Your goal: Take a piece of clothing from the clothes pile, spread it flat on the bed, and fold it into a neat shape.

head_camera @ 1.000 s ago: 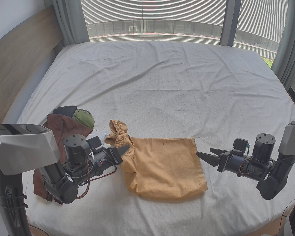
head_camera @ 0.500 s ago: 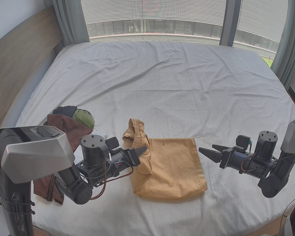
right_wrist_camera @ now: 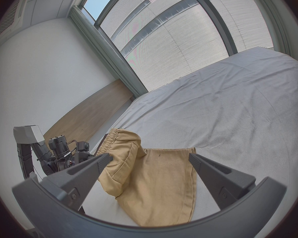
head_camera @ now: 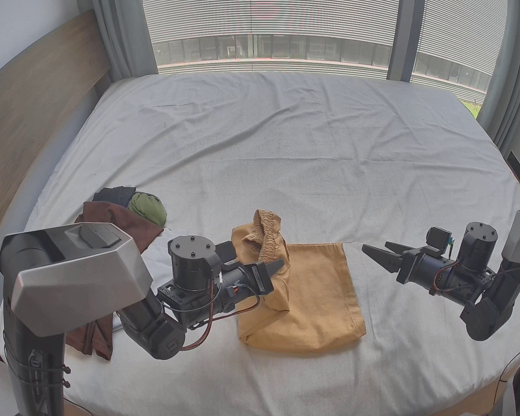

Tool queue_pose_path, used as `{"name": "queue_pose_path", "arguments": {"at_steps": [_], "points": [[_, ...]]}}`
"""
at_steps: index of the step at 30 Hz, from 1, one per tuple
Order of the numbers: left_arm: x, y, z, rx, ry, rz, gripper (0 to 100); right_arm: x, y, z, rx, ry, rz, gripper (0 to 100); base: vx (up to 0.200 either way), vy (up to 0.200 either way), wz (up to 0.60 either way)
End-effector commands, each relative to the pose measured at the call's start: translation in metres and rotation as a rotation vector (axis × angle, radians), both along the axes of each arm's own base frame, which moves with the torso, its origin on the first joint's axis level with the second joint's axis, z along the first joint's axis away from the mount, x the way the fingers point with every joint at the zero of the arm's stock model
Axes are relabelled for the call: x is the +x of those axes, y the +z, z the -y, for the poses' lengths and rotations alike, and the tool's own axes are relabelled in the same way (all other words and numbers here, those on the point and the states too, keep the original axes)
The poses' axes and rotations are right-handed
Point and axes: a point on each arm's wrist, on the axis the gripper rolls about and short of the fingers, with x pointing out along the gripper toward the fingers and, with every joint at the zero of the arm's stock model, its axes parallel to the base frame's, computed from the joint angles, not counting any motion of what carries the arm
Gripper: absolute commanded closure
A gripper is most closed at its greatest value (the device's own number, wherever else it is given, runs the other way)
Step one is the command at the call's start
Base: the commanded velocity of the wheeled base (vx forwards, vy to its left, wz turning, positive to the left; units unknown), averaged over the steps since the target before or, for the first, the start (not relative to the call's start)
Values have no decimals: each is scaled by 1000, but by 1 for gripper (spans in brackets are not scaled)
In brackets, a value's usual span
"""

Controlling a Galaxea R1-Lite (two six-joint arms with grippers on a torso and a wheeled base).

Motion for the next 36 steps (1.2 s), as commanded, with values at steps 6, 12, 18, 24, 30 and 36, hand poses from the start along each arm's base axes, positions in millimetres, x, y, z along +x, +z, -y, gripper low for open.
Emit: {"name": "queue_pose_path", "arguments": {"at_steps": [6,12,18,24,30,36], "points": [[0,-6,25,9,-51,-13,100,2,2,2,3,-7,9,0,0,0,0],[-2,-16,35,16,-71,-21,100,2,2,2,3,-7,9,0,0,0,0],[-3,-24,40,26,-82,-34,100,2,2,2,3,-7,9,0,0,0,0],[-3,-27,42,28,-83,-34,100,2,2,2,3,-7,9,0,0,0,0],[-2,-27,42,31,-83,-38,100,2,2,2,3,-7,9,0,0,0,0],[-2,-29,42,37,-82,-46,0,2,2,2,3,-7,9,0,0,0,0]]}}
